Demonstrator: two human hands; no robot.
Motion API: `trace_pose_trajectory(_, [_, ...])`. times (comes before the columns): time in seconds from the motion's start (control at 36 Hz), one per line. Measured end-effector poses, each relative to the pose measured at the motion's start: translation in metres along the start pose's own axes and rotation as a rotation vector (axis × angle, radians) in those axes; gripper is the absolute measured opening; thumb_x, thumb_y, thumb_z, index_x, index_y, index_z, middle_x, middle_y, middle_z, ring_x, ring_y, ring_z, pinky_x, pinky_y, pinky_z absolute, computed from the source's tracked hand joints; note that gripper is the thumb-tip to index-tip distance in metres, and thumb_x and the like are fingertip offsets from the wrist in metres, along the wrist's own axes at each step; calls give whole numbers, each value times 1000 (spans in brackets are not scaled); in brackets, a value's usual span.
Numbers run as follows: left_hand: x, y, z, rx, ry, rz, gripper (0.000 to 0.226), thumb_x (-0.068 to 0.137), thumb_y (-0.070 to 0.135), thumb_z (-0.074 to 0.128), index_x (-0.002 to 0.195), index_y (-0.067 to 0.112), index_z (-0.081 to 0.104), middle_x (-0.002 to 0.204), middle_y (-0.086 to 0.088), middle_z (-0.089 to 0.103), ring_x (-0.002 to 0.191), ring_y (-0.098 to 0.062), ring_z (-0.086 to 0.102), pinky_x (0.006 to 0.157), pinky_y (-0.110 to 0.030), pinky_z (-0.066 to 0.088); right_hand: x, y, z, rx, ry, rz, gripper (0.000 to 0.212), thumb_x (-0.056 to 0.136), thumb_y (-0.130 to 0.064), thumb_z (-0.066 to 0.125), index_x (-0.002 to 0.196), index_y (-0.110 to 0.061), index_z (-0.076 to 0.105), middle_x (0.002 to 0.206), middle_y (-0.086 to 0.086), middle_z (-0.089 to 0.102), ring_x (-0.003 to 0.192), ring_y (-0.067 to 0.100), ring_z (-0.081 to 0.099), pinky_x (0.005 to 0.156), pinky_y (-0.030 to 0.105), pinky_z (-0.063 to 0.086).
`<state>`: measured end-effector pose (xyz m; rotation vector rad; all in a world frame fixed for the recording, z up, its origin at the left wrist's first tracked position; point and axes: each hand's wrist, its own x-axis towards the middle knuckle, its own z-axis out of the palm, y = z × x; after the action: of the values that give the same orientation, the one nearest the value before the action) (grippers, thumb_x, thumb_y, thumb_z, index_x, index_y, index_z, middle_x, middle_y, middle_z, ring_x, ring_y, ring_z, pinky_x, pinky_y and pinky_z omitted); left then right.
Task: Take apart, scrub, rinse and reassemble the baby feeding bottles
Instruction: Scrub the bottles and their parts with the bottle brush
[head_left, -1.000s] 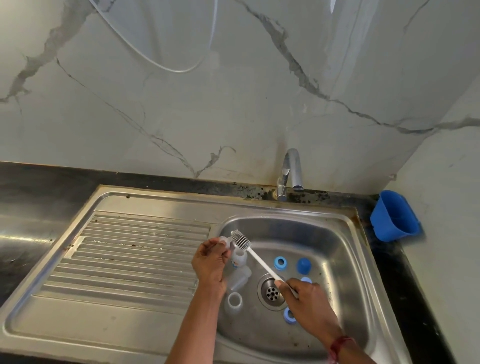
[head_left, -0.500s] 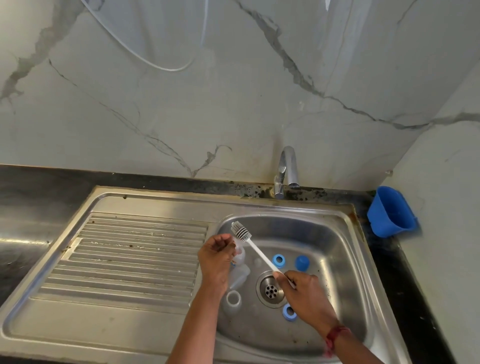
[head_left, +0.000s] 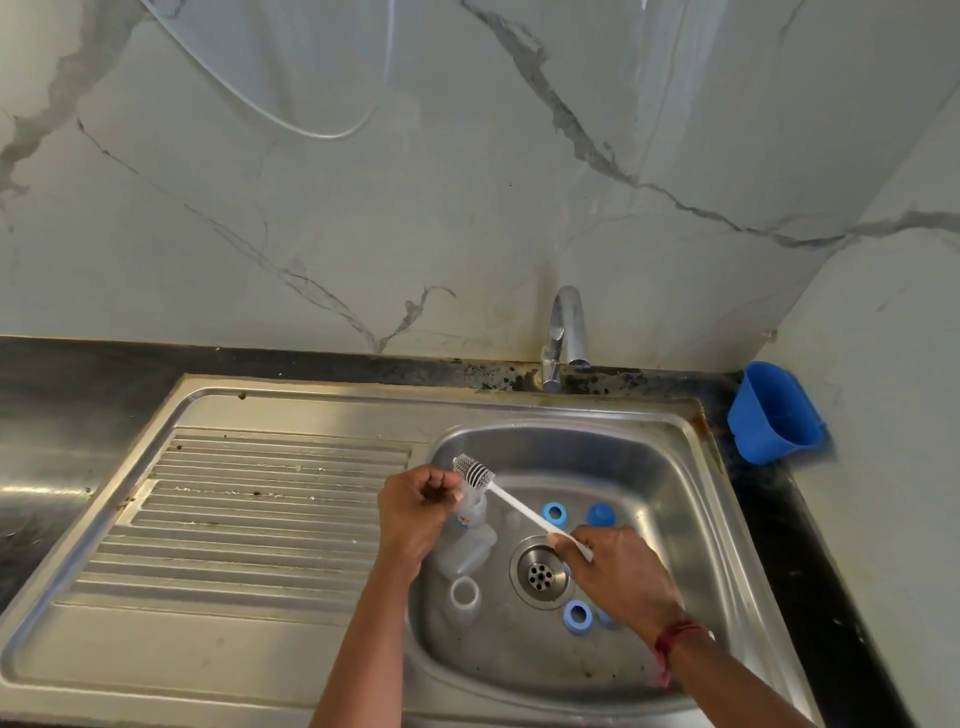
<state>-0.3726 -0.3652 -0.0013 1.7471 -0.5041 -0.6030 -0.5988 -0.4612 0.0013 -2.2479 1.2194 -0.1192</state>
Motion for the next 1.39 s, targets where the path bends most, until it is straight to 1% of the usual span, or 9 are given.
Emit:
trace_pose_trajectory(0.11, [-3, -2, -4, -149, 62, -61, 34, 71, -22, 73, 75, 12, 75, 72, -2, 75, 70, -15, 71, 75, -36, 60, 0, 5, -4, 106, 13, 29, 49, 94, -58, 49, 59, -23, 51, 52, -3, 51, 44, 9, 42, 49, 25, 38])
trace_pose_trajectory(0.31, [-6, -2, 0, -112, 59, 3, 35, 71, -18, 77, 74, 17, 74, 70, 3, 75, 67, -9, 70, 68, -23, 59, -5, 1, 5, 18, -4, -22, 53, 93, -62, 47, 55, -25, 43, 50, -5, 47, 45, 11, 42, 52, 29, 44])
trace_pose_trajectory(0.39, [-7, 0, 6, 19, -12, 95, 40, 71, -11, 80, 73, 29, 74, 72, 9, 75, 68, -6, 71, 70, -21, 58, 0, -9, 0, 28, 10, 1, 53, 95, -58, 48, 60, -18, 49, 53, -3, 48, 47, 12, 42, 49, 24, 38])
trace_pose_trajectory(0.47, [-5, 3, 6, -13, 5, 83, 39, 72, -13, 78, 73, 26, 75, 72, 8, 75, 68, -6, 71, 69, -22, 58, 6, -11, -2, 30, 11, 19, 55, 94, -60, 47, 65, -15, 57, 59, 0, 60, 51, 14, 52, 52, 30, 45])
trace_pose_trajectory(0.61, [7, -1, -9, -177, 96, 14, 31, 72, -19, 75, 76, 11, 75, 75, -6, 75, 74, -23, 71, 77, -40, 60, 6, -5, -19, -35, 43, -67, 54, 95, -58, 49, 57, -19, 46, 50, -3, 46, 46, 12, 39, 47, 24, 34])
trace_pose_trajectory(0.69, [11, 2, -10, -206, 28, 20, 32, 71, -22, 74, 75, 9, 74, 73, -9, 75, 73, -28, 70, 74, -42, 61, 8, -8, -27, -103, 42, -124, 50, 96, -56, 49, 60, -21, 51, 54, -4, 53, 49, 13, 46, 48, 25, 39])
trace_pose_trajectory(0.89, [11, 9, -21, -252, -142, 51, 29, 75, -26, 66, 78, 2, 72, 67, -15, 72, 59, -21, 69, 61, -27, 58, 26, -10, -34, -130, 65, -133, 55, 95, -60, 48, 54, -22, 42, 50, -4, 43, 47, 10, 40, 48, 22, 33])
trace_pose_trajectory(1.11, [14, 13, -7, -536, 29, -46, 38, 75, -26, 65, 72, 10, 75, 71, -7, 73, 66, -17, 69, 64, -25, 59, 27, -17, -12, 124, -50, -64, 58, 94, -56, 53, 50, -20, 38, 42, -9, 43, 43, 8, 37, 47, 21, 31])
trace_pose_trajectory(1.39, [27, 13, 16, -538, 347, -85, 30, 71, -23, 73, 81, 5, 72, 69, 4, 73, 66, -11, 67, 68, -29, 60, 24, -24, -9, 190, -91, -36, 63, 95, -56, 51, 58, -6, 44, 49, -1, 43, 44, 8, 36, 51, 28, 37])
